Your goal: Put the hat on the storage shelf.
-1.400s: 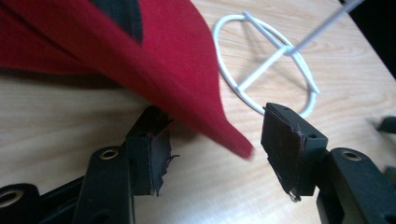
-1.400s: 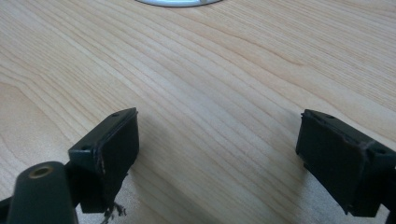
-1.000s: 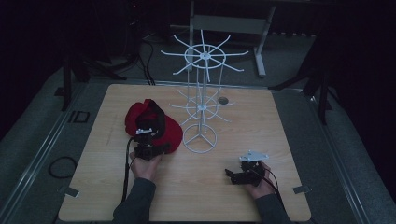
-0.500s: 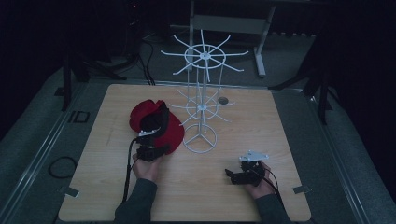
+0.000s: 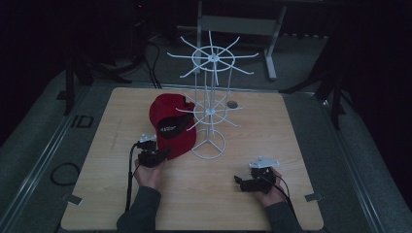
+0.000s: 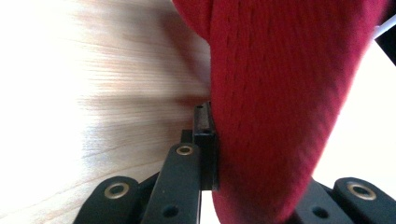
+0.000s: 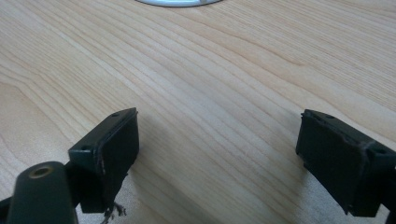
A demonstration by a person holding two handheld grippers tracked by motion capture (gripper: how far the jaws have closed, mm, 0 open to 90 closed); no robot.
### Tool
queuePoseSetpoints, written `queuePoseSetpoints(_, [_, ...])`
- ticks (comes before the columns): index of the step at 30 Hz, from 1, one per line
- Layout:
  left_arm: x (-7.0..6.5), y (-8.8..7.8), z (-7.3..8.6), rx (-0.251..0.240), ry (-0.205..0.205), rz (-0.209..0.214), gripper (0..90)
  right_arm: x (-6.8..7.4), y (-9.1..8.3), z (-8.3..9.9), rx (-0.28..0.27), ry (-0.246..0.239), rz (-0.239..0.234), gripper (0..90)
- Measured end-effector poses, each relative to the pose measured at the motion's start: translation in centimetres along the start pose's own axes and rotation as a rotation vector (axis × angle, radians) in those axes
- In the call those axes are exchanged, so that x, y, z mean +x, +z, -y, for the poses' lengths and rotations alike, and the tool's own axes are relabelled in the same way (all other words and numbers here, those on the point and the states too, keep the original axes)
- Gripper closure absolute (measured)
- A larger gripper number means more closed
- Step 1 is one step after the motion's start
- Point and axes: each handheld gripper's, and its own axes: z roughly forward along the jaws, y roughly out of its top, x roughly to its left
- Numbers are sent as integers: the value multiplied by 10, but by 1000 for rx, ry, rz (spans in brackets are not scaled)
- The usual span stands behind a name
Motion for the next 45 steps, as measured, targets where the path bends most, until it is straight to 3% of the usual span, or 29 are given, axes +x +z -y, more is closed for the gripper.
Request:
queuePoseSetpoints(19, [3,-31,-17,-114,20,-13,855,0,0,0,-1,-3,0,131])
queuePoseSetpoints(45, [1,-60,-39,-205,55,-27,855,0,0,0,-2,1,0,131])
